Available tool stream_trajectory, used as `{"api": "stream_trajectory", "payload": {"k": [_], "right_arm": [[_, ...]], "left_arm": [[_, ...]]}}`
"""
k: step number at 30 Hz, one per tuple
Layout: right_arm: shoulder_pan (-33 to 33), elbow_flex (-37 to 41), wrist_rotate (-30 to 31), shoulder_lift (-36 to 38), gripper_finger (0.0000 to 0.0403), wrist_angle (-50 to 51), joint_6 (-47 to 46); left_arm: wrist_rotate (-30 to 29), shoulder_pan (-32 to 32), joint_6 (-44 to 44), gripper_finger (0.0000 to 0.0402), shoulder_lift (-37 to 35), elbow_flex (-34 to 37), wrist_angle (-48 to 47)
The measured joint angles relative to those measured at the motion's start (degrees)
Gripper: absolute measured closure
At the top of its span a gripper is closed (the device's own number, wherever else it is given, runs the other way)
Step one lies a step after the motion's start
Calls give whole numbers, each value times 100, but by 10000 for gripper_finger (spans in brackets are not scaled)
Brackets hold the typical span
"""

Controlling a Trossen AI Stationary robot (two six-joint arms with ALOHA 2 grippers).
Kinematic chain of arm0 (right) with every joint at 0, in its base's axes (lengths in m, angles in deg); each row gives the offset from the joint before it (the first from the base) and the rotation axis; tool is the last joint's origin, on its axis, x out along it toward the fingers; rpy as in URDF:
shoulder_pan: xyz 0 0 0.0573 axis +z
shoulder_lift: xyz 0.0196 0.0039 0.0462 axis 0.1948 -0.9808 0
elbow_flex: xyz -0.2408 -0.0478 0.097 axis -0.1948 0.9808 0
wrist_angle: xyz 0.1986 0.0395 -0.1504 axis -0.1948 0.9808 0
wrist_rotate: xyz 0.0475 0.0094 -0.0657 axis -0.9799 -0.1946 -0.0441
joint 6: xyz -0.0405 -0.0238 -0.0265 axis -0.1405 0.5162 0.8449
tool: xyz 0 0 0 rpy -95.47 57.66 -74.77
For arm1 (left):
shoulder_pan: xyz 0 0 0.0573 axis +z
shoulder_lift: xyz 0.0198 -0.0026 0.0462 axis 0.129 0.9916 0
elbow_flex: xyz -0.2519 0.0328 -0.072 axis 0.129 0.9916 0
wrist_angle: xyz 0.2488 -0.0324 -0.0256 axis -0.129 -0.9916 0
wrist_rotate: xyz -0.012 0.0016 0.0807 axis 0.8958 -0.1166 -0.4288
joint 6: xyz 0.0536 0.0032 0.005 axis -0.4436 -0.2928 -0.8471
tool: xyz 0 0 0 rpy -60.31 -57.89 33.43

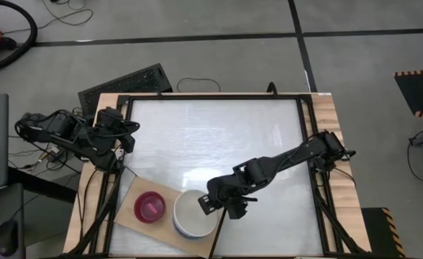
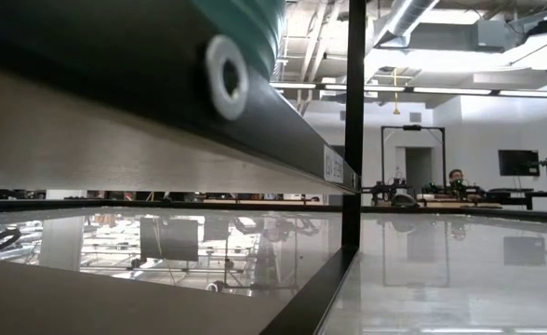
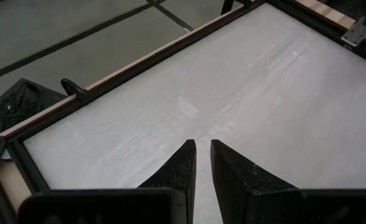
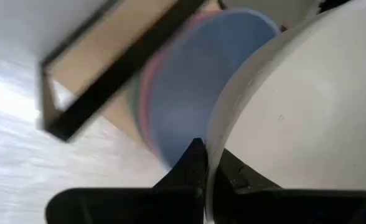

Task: Place and stack bowls onto a shelf
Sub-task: Stack the white bowl on top of the blue bowl on the shelf

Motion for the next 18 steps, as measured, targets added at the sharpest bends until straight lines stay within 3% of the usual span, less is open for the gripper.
{"api": "stream_trajectory", "payload": {"k": [18], "right_arm": [[-176, 9, -131, -386, 380, 236, 135]], "left_arm": [[-122, 0, -6, 367, -4, 0, -52]]}}
